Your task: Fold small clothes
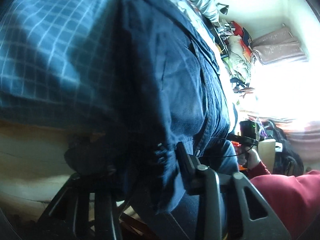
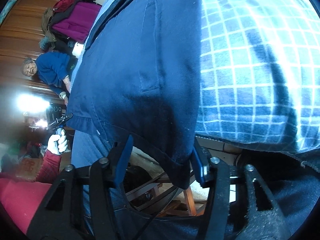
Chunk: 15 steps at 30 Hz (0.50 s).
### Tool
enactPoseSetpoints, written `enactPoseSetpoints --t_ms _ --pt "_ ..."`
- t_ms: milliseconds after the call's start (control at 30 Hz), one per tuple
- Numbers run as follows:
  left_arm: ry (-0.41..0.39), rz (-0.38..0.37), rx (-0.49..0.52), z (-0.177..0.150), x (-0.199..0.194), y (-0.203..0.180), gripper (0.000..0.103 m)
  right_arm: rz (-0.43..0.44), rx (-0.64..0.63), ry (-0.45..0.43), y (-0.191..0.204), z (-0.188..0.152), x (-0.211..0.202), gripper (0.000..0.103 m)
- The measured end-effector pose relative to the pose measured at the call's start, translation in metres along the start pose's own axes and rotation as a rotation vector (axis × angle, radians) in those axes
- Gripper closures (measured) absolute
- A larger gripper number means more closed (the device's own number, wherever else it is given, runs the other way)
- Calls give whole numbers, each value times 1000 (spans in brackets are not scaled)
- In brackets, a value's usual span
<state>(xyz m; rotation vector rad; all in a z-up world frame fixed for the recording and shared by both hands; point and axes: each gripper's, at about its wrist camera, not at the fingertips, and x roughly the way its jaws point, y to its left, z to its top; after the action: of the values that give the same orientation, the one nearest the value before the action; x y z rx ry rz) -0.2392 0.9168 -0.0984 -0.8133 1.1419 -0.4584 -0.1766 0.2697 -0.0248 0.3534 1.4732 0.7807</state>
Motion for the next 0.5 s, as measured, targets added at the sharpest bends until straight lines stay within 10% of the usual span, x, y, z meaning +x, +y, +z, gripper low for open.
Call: enactPoseSetpoints --t_ms 333,433,500 --pt "-4 8 -9 18 19 -11 74 -16 6 28 -5 -4 17 44" --pt "-37 12 -2 14 22 -20 89 14 -31 26 8 -7 13 96" --pt "-107 -40 -15 15 10 -32 91 117 -64 -77 32 -6 -17 96"
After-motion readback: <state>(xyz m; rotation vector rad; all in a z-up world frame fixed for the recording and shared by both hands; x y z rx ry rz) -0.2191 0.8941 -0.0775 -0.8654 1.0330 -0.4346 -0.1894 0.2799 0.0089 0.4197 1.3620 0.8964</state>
